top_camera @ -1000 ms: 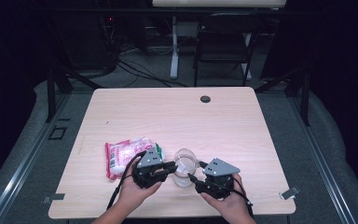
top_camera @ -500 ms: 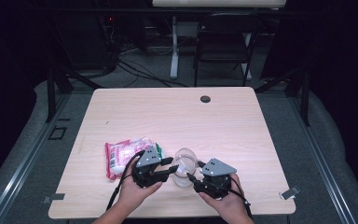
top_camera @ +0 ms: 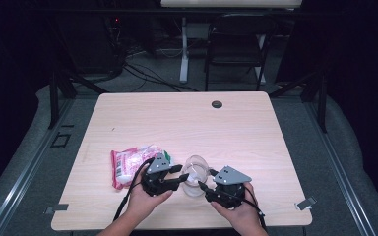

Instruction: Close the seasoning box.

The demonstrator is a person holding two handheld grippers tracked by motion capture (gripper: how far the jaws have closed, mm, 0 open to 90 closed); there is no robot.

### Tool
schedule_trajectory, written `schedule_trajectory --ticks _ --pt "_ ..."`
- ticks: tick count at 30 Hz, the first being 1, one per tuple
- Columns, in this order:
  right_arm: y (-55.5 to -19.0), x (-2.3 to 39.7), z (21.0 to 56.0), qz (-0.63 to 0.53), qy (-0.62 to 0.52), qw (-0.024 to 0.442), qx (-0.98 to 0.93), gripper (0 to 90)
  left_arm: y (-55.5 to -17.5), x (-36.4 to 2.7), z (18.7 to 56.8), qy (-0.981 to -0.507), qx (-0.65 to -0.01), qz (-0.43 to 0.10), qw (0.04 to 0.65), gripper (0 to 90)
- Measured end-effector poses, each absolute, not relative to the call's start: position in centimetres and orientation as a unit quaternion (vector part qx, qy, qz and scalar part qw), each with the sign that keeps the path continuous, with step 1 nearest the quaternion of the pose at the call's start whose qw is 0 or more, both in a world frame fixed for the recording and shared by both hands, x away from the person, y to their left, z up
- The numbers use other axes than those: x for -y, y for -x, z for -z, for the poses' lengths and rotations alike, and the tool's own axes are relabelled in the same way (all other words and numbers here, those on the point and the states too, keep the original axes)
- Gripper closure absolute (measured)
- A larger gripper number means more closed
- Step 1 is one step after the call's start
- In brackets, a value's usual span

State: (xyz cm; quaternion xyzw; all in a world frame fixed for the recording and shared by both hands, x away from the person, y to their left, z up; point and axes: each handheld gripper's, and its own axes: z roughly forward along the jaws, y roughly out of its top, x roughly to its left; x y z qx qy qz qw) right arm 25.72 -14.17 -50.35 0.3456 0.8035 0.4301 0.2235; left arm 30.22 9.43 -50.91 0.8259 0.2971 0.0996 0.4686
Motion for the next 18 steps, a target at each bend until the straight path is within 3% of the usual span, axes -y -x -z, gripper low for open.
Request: schedule_trajectory --ticks 18 --pt "-25.65 14.73 50.22 -0.444 -0.353 0.225 -0.792 51.5 -30.33 -9.04 51.46 -0.830 -0.290 -0.109 0.463 62.2"
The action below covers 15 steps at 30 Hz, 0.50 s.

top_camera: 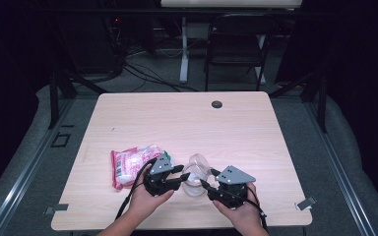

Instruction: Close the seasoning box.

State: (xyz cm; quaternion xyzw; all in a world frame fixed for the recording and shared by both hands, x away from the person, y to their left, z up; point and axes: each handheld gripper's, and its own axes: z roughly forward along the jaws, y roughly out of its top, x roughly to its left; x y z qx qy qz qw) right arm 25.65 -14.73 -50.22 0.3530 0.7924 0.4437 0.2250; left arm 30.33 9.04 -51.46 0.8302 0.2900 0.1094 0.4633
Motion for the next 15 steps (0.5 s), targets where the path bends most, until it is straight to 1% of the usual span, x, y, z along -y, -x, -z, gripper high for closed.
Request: schedule_trajectory --ticks 8,15 --pt "-25.7 15.2 50.2 -0.445 -0.358 0.223 -0.790 51.8 -30.4 -9.1 51.5 -0.830 -0.288 -0.111 0.464 62.3" --pt "-25.7 15.8 50.0 -0.451 -0.368 0.222 -0.782 55.1 -30.4 -9.1 51.5 -0.831 -0.287 -0.110 0.464 62.6"
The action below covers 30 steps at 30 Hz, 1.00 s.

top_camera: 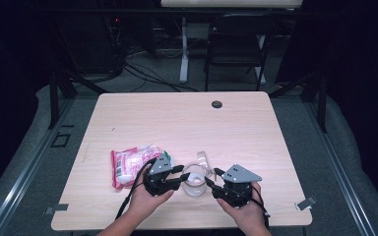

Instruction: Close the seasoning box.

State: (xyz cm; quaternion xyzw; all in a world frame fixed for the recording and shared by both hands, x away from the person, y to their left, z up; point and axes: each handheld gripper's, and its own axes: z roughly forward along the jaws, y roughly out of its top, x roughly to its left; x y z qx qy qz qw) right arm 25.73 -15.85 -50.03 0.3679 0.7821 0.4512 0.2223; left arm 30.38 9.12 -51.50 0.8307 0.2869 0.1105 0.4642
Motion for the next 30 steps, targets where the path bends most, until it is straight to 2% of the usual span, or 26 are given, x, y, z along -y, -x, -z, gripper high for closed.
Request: schedule_trajectory --ticks 11,14,30 --pt "-25.9 17.2 50.0 -0.454 -0.388 0.223 -0.770 59.4 -30.3 -9.1 51.5 -0.830 -0.289 -0.109 0.464 62.6" --pt "-26.1 17.5 50.1 -0.464 -0.393 0.209 -0.766 59.2 -30.3 -9.1 51.5 -0.830 -0.289 -0.109 0.464 62.6" --pt "-26.7 17.1 50.8 -0.458 -0.398 0.201 -0.769 59.8 -30.1 -9.0 51.5 -0.829 -0.288 -0.124 0.463 60.9"
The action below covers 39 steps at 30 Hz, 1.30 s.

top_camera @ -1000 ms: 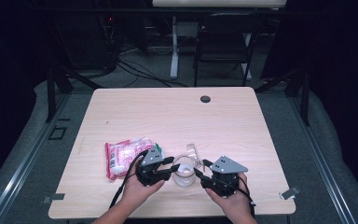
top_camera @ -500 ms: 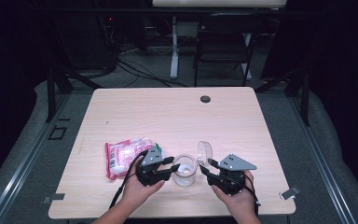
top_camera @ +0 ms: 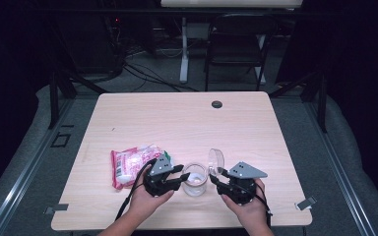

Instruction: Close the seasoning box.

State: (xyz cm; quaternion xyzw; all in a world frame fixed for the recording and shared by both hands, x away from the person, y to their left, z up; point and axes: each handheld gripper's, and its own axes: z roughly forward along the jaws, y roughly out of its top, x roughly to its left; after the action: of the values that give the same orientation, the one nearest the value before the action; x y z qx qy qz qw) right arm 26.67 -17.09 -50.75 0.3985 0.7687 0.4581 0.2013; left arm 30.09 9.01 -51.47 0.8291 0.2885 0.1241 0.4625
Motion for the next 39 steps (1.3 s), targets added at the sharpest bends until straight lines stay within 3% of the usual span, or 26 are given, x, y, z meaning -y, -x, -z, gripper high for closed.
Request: schedule_trajectory --ticks 20,39 --pt "-28.4 17.5 51.7 -0.466 -0.418 0.180 -0.759 69.4 -30.1 -10.9 51.2 -0.819 -0.309 -0.136 0.463 57.0" --pt "-30.3 18.4 52.0 -0.480 -0.429 0.164 -0.747 71.7 -30.1 -13.1 51.4 -0.812 -0.338 -0.150 0.451 56.7"
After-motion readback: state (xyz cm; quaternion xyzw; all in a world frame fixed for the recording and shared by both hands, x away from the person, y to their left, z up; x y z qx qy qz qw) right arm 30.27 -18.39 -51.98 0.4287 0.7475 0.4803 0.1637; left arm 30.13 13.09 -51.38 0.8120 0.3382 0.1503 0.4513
